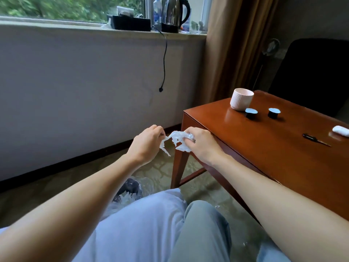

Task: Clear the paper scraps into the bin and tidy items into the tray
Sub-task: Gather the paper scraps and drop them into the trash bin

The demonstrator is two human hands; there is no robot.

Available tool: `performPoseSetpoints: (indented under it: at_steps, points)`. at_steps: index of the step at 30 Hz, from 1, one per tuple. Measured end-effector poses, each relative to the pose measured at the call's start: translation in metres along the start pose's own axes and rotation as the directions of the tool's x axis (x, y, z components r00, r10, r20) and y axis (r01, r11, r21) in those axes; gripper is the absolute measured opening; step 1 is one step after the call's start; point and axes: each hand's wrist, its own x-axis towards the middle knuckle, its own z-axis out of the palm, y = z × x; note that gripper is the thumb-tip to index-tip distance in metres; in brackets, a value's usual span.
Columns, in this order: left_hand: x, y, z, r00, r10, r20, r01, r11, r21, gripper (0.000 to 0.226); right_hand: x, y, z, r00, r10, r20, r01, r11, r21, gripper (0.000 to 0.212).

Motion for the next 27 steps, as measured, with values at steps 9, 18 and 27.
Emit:
performPoseSetpoints:
  at_steps: [9, 18, 27]
  points:
    - [-0.026, -0.087, 0.020, 0.987, -0.158, 0.030, 0.157, 0.987, 0.020, 0.019, 0.026, -0.027, 0.101, 0.989, -0.016, 0.147, 0.008, 0.998, 0.059, 0.023]
    - [-0.061, -0.155, 0.052, 0.942, -0.327, 0.073, 0.327, 0.945, 0.021, 0.017, 0.043, -0.027, 0.188, 0.958, 0.008, 0.288, -0.031, 0.997, 0.075, 0.021]
    - [-0.086, -0.219, 0.092, 0.890, -0.450, 0.080, 0.452, 0.892, -0.021, 0.018, 0.058, -0.027, 0.273, 0.917, 0.033, 0.397, -0.067, 0.995, 0.072, 0.026]
